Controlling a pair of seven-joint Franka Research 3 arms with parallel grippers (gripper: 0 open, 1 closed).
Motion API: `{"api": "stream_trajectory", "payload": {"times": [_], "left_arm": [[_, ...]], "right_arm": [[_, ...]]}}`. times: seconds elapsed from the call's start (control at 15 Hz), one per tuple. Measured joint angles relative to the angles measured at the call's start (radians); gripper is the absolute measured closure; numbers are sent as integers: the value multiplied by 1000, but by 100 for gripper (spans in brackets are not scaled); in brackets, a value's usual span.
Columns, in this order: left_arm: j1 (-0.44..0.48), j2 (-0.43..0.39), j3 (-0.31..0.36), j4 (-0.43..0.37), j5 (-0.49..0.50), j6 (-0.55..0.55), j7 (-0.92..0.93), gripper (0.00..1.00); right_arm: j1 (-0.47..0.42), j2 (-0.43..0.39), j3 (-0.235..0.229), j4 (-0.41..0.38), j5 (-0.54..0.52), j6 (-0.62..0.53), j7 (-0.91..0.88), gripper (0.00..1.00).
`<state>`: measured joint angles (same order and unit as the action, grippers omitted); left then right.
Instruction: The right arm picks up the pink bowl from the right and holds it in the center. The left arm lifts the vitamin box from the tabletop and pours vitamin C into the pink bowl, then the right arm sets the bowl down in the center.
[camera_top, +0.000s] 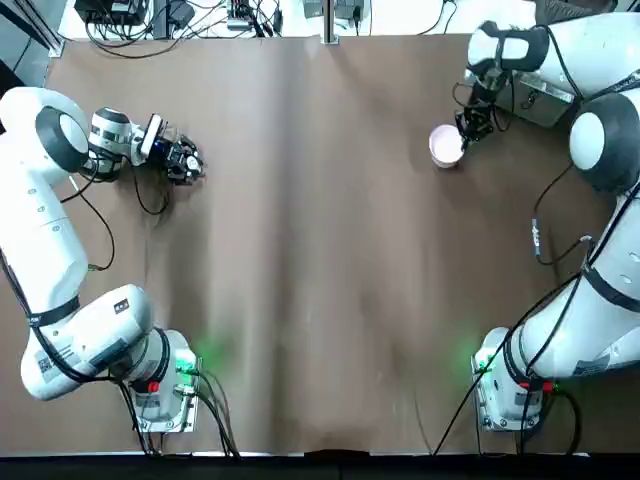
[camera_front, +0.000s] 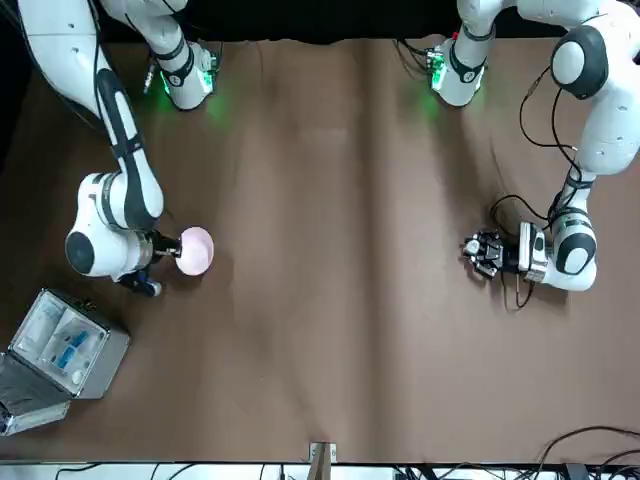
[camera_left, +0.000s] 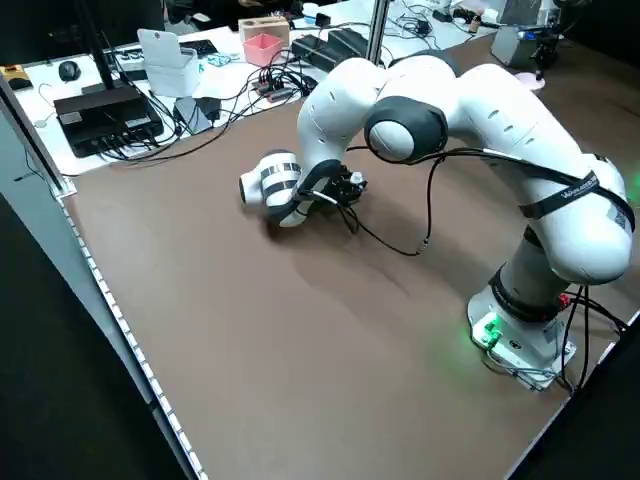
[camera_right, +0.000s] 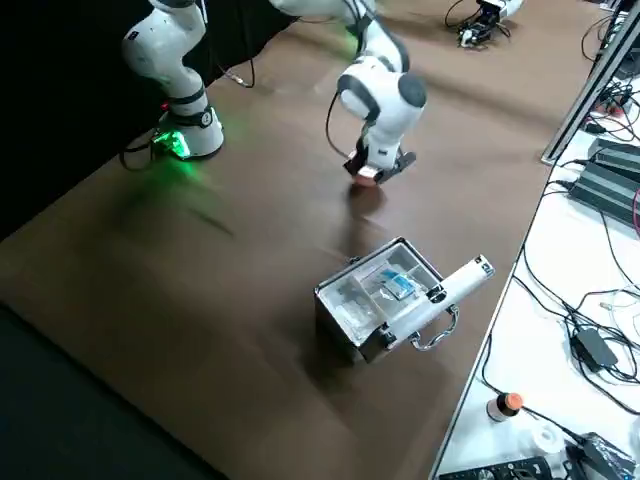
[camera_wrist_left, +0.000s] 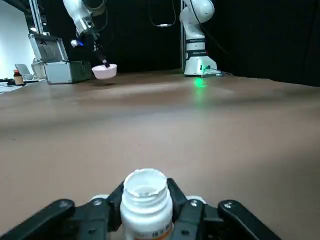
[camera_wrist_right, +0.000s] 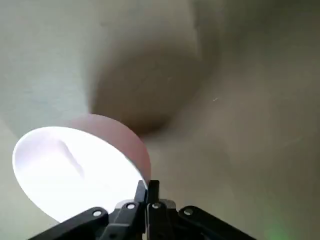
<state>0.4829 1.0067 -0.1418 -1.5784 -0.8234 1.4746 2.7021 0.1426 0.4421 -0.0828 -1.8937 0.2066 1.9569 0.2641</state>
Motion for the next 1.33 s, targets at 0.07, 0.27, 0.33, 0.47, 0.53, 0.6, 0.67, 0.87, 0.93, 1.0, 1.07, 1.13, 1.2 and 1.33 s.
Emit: {"api": "stream_trajectory", "payload": {"times": [0.07,0.27,0.33,0.47,0.53,0.6,0.67,0.87,0.93,1.0,1.07,1.13,1.2,1.33], "left_arm": [[0,0,0,0,0,0,0,70],[0,0,0,2,0,0,0,91],[0,0,-1,6,0,0,-2,90],[0,-2,-10,8,0,0,-6,90],[0,-3,-15,9,0,0,-8,90],[0,-3,-18,9,0,0,-10,90],[0,-3,-21,9,0,0,-13,90],[3,-12,-40,22,0,-9,-57,90],[3,-18,-53,34,0,-18,-80,90],[3,-29,-69,46,0,-23,-100,90],[2,-46,-84,56,0,-25,-119,90],[-1,-65,-97,64,0,-25,-139,90],[-9,-86,-106,73,0,-25,-158,90],[-34,-126,-111,90,0,-25,-182,90]], "right_arm": [[22,0,1,31,22,-36,49,98],[97,0,2,108,100,-117,208,98],[159,0,4,143,122,-135,326,98],[221,0,5,161,190,-136,431,98],[254,0,5,170,225,-136,481,98],[288,0,5,182,252,-133,540,98],[322,0,5,202,274,-128,610,98],[396,21,5,287,319,-126,827,98],[407,41,5,321,327,-127,892,98],[413,68,6,356,341,-129,939,98],[420,97,7,388,364,-130,977,98],[428,126,7,420,390,-130,1012,98],[436,154,8,454,417,-129,1048,98],[453,205,9,529,460,-126,1126,98]]}}
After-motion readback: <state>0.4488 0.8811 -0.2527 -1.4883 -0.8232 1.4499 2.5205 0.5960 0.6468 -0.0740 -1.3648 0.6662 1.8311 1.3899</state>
